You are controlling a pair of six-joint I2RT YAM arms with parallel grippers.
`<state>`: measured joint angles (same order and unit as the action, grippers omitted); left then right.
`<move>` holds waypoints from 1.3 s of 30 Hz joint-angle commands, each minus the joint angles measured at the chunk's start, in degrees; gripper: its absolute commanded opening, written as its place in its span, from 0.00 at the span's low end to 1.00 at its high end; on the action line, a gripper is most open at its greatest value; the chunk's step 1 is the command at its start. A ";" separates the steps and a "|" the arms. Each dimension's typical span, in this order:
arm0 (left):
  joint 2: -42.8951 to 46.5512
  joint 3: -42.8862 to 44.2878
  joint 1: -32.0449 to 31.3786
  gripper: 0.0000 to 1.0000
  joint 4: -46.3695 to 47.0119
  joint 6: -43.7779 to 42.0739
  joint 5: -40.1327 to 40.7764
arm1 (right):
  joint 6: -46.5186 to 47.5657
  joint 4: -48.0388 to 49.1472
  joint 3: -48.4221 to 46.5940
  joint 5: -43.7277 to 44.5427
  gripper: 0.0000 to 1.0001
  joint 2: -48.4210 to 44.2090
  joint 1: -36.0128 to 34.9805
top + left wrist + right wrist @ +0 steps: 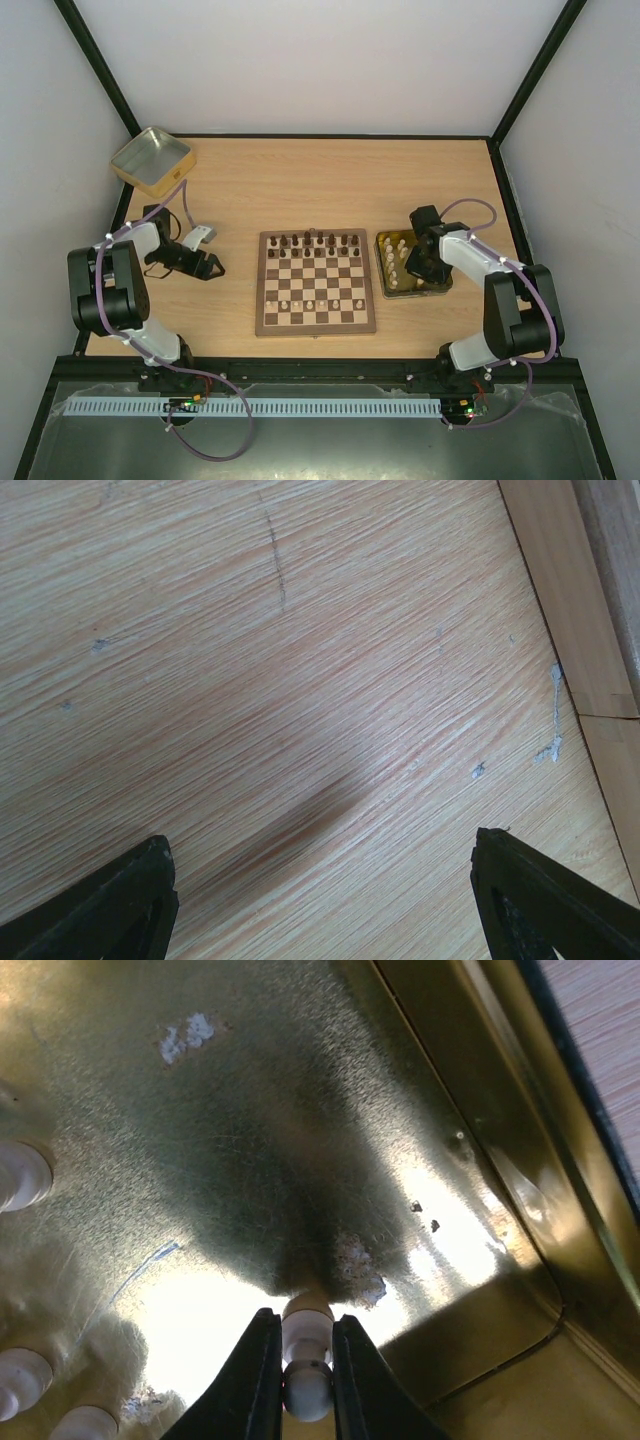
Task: Set up the chess pieces on the board
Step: Pick up the chess piece from the storage box, then place the chess piece on the chessboard.
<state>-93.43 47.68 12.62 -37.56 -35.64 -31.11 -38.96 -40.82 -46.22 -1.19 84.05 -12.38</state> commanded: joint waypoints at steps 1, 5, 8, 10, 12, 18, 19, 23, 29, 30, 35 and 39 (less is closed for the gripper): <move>-4.78 -3.14 -0.06 0.81 -0.95 -0.26 5.01 | -0.29 -0.40 0.02 1.80 0.09 -0.45 0.11; -4.23 -3.58 0.00 0.81 -0.35 -0.06 5.34 | -0.41 -0.49 0.08 1.69 0.08 -1.30 0.17; -3.97 -3.73 0.03 0.81 -0.13 0.13 5.58 | -0.48 -1.22 -0.55 2.28 0.07 -3.02 0.11; -3.78 -3.73 0.02 0.81 0.02 0.29 5.70 | -0.50 -1.80 -1.09 2.66 0.06 -4.03 0.13; -3.57 -3.76 0.03 0.81 0.16 0.47 5.96 | -0.35 -2.55 -1.76 3.08 0.06 -4.68 0.01; -2.86 -4.04 0.03 0.81 0.31 0.81 6.39 | -0.16 -3.89 -2.39 3.22 0.06 -6.61 -0.51; -2.83 -4.00 0.02 0.81 0.41 0.83 6.48 | -0.15 -4.31 -2.80 3.60 0.06 -6.93 -1.13; -2.49 -4.06 -0.03 0.81 0.35 0.99 6.74 | -2.71 -7.71 -7.48 5.62 0.07 -7.92 -7.89; -2.02 -4.03 -0.01 0.81 0.32 1.27 7.11 | -7.66 -11.26 -13.73 6.33 0.07 -8.00 -18.91; -2.05 -4.08 0.03 0.81 0.37 1.26 7.18 | -8.16 -11.48 -14.20 6.25 0.07 -7.94 -20.48; -1.85 -4.02 0.03 0.81 0.32 1.36 7.30 | -10.50 -11.90 -15.94 6.12 0.07 -6.22 -28.79; -1.87 -4.03 0.03 0.81 0.42 1.45 7.45 | -11.55 -10.31 -15.60 4.83 0.08 -4.29 -33.79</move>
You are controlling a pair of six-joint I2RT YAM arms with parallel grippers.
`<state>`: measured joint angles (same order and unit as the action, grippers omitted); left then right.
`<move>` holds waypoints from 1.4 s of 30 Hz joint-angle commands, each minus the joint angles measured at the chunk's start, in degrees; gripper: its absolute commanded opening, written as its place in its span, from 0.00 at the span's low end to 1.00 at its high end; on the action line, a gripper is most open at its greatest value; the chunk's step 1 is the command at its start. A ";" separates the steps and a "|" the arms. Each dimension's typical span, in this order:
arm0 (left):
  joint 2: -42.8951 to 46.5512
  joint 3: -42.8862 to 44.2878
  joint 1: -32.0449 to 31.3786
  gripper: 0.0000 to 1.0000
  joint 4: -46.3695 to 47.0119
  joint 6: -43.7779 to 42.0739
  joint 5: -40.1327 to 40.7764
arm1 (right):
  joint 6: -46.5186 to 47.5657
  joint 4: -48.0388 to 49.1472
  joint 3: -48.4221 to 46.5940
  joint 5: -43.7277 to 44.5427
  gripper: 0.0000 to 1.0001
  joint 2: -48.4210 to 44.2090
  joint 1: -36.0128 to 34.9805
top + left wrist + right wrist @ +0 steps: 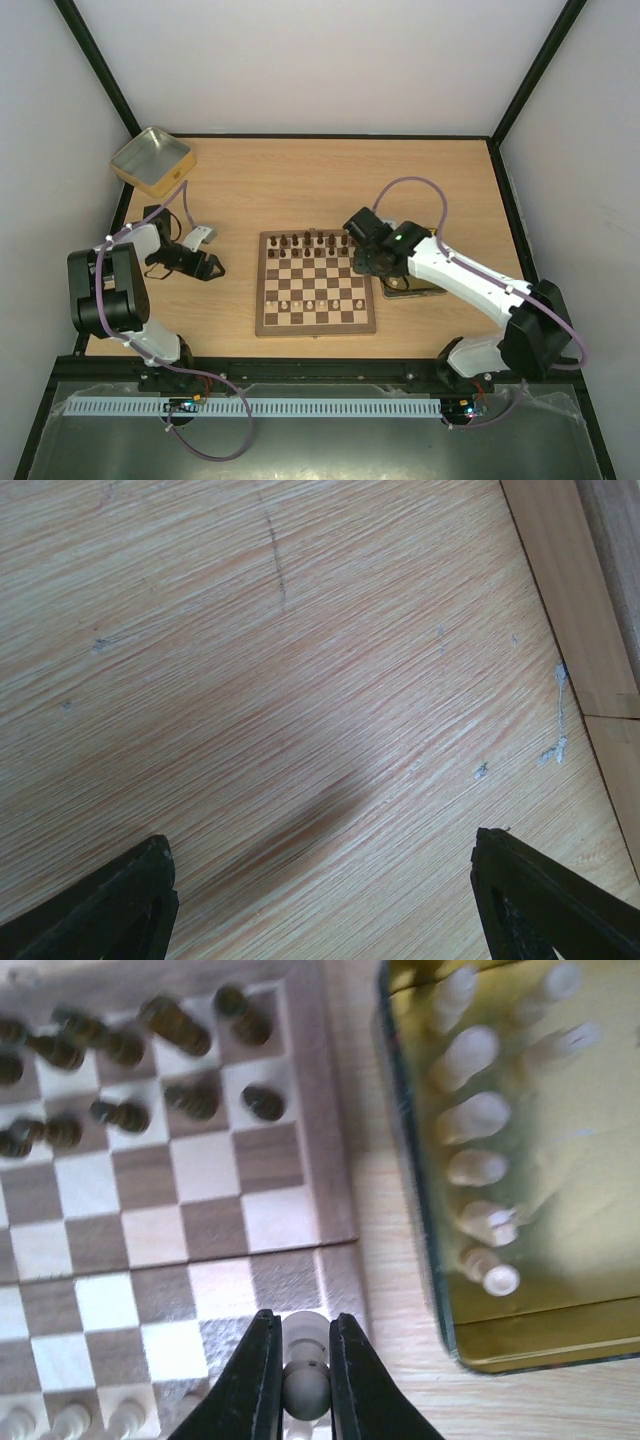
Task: Set up the chess pieces on the board
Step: Place the chess piece on the chessboard.
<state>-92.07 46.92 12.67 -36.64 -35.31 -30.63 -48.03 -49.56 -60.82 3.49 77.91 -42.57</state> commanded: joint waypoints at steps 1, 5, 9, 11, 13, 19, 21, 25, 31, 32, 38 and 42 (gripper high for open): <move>-3.12 -3.32 -0.01 0.81 -0.52 1.20 6.99 | -2.55 -1.33 -1.17 -0.03 0.08 2.49 -4.89; -2.73 -3.41 -0.08 0.81 -0.58 1.21 6.99 | -3.02 -0.15 -1.23 -0.78 0.09 5.08 -8.62; -2.04 -3.56 -0.02 0.81 -0.61 1.12 7.08 | -3.14 2.16 1.11 -2.43 0.09 5.94 -9.38; -1.76 -3.67 -0.01 0.81 -0.67 1.12 7.08 | -3.03 3.06 1.88 -3.35 0.09 6.09 -9.42; -1.71 -3.74 -0.04 0.81 -0.64 1.05 7.08 | -2.91 3.82 2.39 -3.75 0.09 6.32 -9.52; -1.89 -3.60 -0.06 0.81 -0.77 0.99 7.01 | -2.41 5.79 3.69 -5.74 0.10 7.61 -9.96; -1.97 -3.63 -0.01 0.81 -0.85 0.92 7.02 | -2.20 5.94 3.88 -5.86 0.10 8.14 -10.36; -2.36 -3.50 -0.04 0.81 -0.81 0.94 6.91 | -2.07 6.42 4.41 -6.39 0.10 9.10 -11.16; -2.52 -3.52 -0.02 0.81 -0.84 0.91 6.90 | -1.90 6.03 4.59 -6.38 0.10 9.47 -11.98; -2.50 -3.50 -0.03 0.81 -0.81 0.90 6.91 | -1.81 5.91 4.57 -6.39 0.11 9.46 -12.09; -2.45 -3.56 -0.06 0.81 -0.80 0.95 6.90 | -1.65 5.02 5.10 -6.03 0.11 9.41 -12.82; -2.26 -3.59 -0.03 0.81 -0.76 0.94 6.99 | -1.70 4.82 5.57 -5.61 0.11 9.47 -13.13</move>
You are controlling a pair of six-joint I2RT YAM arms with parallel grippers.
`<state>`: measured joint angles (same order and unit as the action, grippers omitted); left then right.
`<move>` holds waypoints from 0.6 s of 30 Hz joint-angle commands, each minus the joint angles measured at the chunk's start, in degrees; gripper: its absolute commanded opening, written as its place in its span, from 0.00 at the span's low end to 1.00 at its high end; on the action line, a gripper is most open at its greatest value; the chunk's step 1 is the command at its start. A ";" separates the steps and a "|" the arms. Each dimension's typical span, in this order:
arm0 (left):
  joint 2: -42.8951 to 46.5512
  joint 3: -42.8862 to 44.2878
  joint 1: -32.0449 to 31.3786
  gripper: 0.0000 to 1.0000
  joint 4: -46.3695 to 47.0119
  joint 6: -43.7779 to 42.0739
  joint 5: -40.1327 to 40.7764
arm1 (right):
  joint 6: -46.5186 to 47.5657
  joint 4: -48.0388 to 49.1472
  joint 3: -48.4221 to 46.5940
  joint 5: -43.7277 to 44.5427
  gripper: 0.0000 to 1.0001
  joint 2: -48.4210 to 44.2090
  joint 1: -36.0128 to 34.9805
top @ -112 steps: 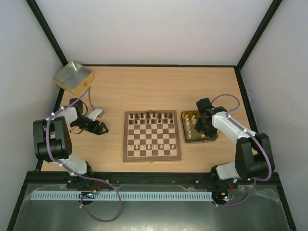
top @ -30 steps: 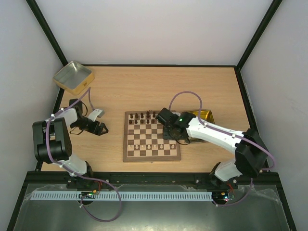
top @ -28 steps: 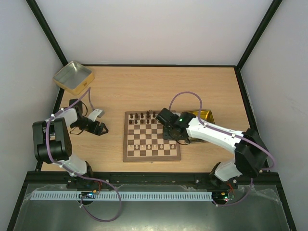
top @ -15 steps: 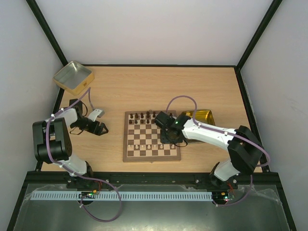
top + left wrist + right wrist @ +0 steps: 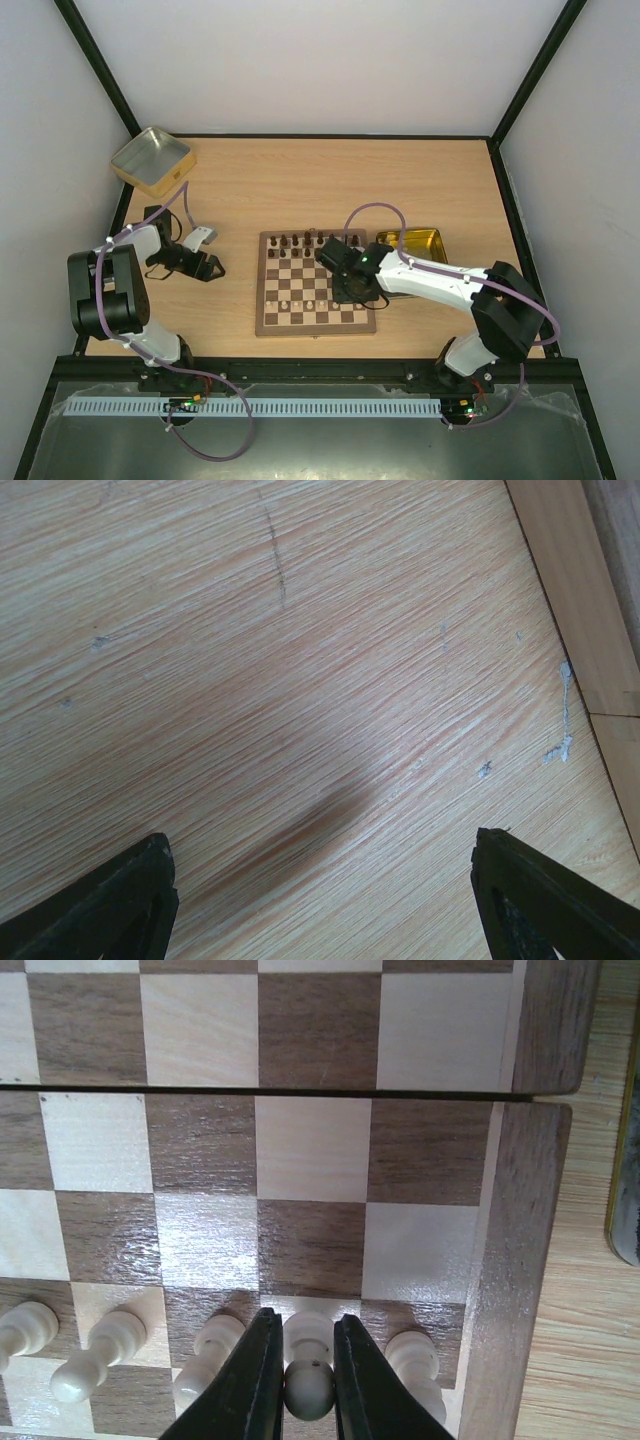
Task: Set up the chess pieces on the board
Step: Place the chess piece on the chessboard.
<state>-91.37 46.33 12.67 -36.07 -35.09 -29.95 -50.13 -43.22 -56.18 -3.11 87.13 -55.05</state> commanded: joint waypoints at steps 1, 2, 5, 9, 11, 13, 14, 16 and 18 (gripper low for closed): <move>-2.89 -3.06 -0.12 0.81 -1.34 0.73 6.36 | 0.38 -1.45 0.93 0.88 0.11 0.20 -0.62; -2.87 -3.02 -0.10 0.81 -1.36 0.74 6.43 | 0.38 -1.51 0.98 0.89 0.11 0.24 -0.70; -2.85 -3.04 -0.10 0.81 -1.51 0.73 6.40 | 0.52 -1.27 1.01 0.62 0.12 0.32 -0.70; -2.82 -3.04 -0.10 0.81 -1.75 0.64 6.45 | 0.73 -0.92 0.77 0.29 0.12 0.97 -0.83; -2.85 -2.92 -0.12 0.81 -1.87 0.59 6.40 | 0.94 -0.83 0.58 0.18 0.12 1.27 -0.87; -2.85 -2.84 -0.10 0.81 -2.13 0.55 6.36 | 1.14 -0.93 0.32 -0.04 0.12 1.52 -0.99; -2.85 -2.76 -0.10 0.81 -2.24 0.48 6.34 | 1.17 -0.98 0.26 0.03 0.12 1.72 -1.01; -2.85 -2.64 -0.10 0.82 -2.36 0.53 6.28 | 1.21 -1.03 0.33 -0.11 0.12 1.92 -1.18; -2.85 -2.62 -0.10 0.81 -2.42 0.42 6.15 | 1.21 -0.84 0.49 -0.30 0.12 1.90 -1.29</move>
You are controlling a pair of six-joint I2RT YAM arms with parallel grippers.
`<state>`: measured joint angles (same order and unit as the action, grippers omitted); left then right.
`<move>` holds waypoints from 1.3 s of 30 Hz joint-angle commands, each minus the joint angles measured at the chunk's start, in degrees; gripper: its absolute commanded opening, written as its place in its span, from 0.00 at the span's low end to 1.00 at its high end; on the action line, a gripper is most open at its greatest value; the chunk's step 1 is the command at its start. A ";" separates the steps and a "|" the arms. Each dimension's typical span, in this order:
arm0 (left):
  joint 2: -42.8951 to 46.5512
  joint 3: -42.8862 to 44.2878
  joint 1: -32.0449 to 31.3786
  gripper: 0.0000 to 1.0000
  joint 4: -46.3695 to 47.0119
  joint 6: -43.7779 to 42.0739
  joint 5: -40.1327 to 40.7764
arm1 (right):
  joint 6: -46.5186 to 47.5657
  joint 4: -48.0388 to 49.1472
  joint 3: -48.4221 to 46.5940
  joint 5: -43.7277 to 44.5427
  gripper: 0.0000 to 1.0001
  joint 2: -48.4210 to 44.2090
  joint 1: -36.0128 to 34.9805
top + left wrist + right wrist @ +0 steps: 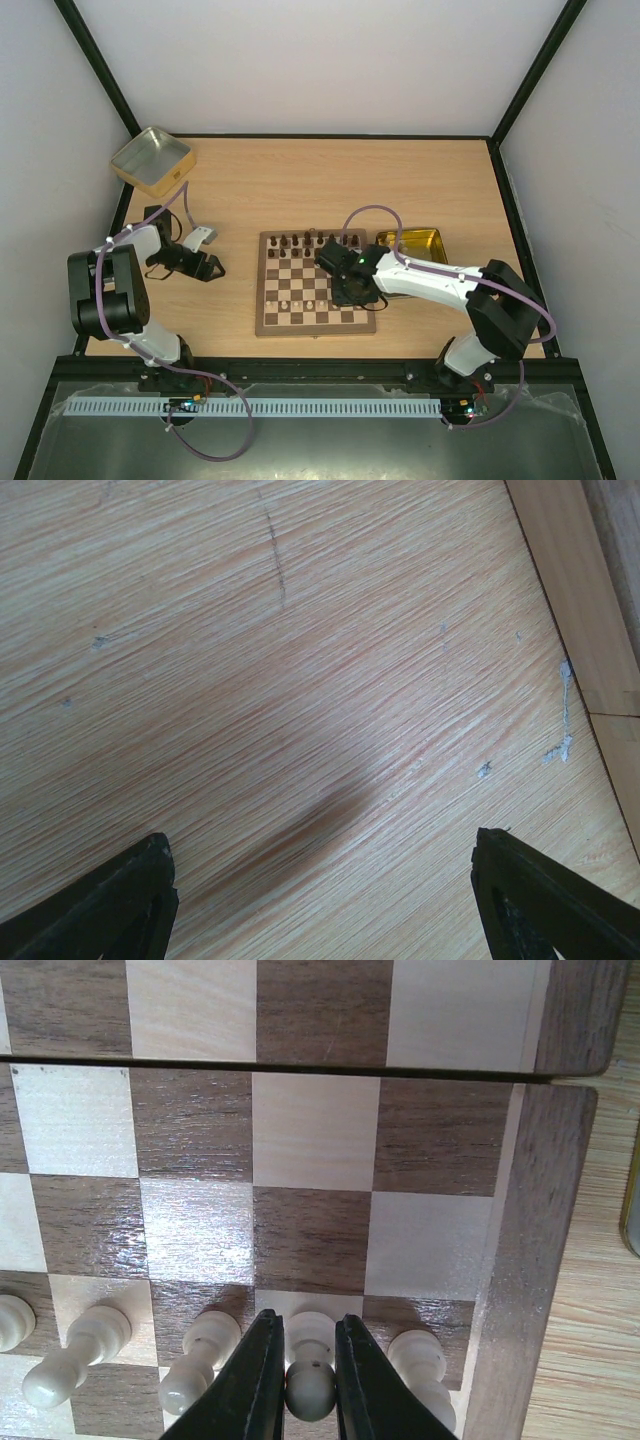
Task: Set up the chess pieces on the board
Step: Place the chess piece on the chessboard.
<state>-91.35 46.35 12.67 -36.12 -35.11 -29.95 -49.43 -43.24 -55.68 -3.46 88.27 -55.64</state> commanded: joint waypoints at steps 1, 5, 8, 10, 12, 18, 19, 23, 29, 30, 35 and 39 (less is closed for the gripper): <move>-2.93 -2.65 -0.10 0.81 -2.31 0.46 6.14 | 0.48 -0.86 -0.10 0.04 0.12 0.76 -0.82; -3.05 -2.59 -0.11 0.81 -2.33 0.47 6.15 | 0.36 -1.29 -0.31 0.20 0.12 0.48 -1.14; -2.92 -2.65 -0.10 0.81 -2.28 0.47 6.15 | 0.35 -1.60 -0.38 0.43 0.14 0.28 -1.23; -2.87 -2.74 -0.10 0.81 -2.07 0.49 6.14 | 0.24 -1.58 -0.29 0.47 0.19 -0.05 -1.28; -2.74 -2.71 -0.10 0.81 -2.03 0.48 6.23 | 0.06 -1.79 -0.31 0.80 0.22 -0.31 -1.23; -2.34 -3.01 -0.10 0.82 -1.94 0.48 6.38 | -0.47 -1.90 -0.34 1.45 0.25 -0.98 -1.23; -2.32 -3.15 -0.10 0.82 -1.97 0.48 6.45 | -0.52 -2.03 -0.43 1.72 0.25 -1.11 -1.27; -2.06 -3.33 -0.10 0.82 -1.86 0.53 6.62 | -0.80 -2.90 -1.39 3.02 0.27 -1.58 -1.25; -1.74 -3.48 -0.10 0.81 -1.79 0.65 6.75 | -1.69 -3.56 -2.10 4.27 0.31 -2.26 -1.25; -1.68 -3.47 -0.15 0.82 -1.78 0.66 6.75 | -1.91 -3.67 -2.12 4.72 0.33 -2.49 -1.24; -1.18 -3.61 -0.11 0.82 -1.70 0.65 6.83 | -2.79 -3.66 -2.92 6.35 0.40 -3.35 -1.23; -0.78 -3.72 -0.10 0.82 -1.70 0.66 6.85 | -3.43 -4.90 -4.17 9.34 0.40 -3.82 -0.44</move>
<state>-90.52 45.63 12.49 -35.44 -35.11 -29.58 -51.37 -45.10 -57.49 1.30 86.43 -56.38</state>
